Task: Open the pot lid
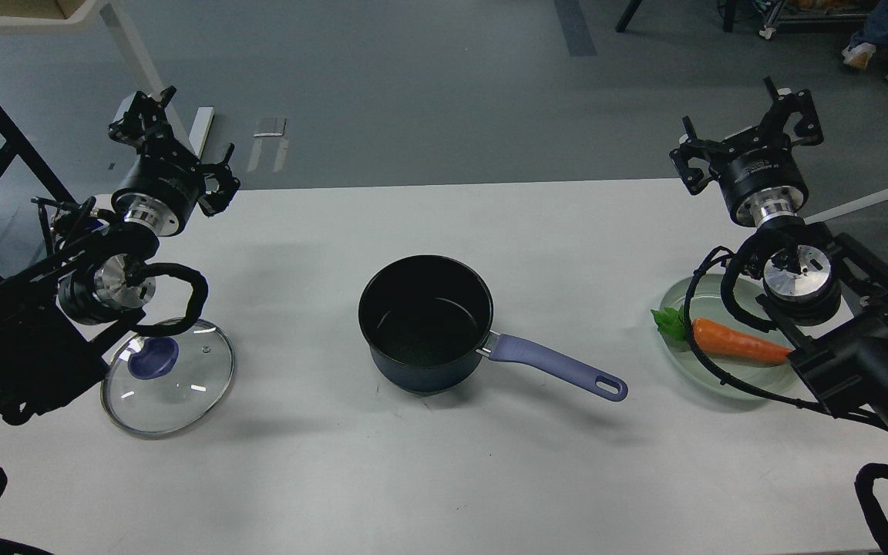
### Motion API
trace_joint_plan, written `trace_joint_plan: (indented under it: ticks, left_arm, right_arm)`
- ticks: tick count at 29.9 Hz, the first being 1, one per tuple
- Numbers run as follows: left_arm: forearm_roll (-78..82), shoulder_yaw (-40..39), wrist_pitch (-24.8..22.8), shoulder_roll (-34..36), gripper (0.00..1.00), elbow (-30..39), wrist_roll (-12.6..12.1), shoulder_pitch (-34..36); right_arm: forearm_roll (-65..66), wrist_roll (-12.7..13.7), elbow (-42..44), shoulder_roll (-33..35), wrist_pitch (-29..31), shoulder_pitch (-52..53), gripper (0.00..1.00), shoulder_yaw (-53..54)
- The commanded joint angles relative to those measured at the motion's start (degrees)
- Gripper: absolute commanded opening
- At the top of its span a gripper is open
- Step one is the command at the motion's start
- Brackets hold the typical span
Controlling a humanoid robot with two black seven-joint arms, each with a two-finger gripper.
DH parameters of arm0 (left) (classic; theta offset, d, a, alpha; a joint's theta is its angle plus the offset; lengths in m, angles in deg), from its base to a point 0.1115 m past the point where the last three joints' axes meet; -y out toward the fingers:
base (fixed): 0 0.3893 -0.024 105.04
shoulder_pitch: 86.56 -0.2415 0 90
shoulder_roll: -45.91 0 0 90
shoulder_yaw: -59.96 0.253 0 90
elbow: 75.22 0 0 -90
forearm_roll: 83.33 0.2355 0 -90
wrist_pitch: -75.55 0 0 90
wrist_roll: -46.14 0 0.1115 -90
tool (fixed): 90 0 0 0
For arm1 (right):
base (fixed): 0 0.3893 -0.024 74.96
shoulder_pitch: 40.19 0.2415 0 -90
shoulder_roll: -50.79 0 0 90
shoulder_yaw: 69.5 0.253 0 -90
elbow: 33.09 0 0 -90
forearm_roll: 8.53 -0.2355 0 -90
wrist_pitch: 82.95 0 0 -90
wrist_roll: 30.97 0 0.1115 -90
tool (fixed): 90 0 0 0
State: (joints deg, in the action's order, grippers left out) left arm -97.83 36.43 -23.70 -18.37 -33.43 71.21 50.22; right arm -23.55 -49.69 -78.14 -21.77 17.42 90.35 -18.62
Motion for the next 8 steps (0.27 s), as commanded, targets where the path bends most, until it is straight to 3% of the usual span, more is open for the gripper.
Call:
trace_joint_plan:
  ticks: [1, 8]
  left_arm:
    - [0.0, -0.02, -0.07, 0.03, 1.0, 0.14, 0.34, -0.46]
    - [-0.26, -2.66, 0.02, -0.41, 1.0, 0.76, 0.25, -1.87]
  right_arm:
    - [0.0, 0.0, 0.31, -0.04, 0.0, -0.11, 1.0, -0.08]
    - [0.26, 0.0, 0.31, -0.13, 0.0, -0.11, 1.0, -1.04]
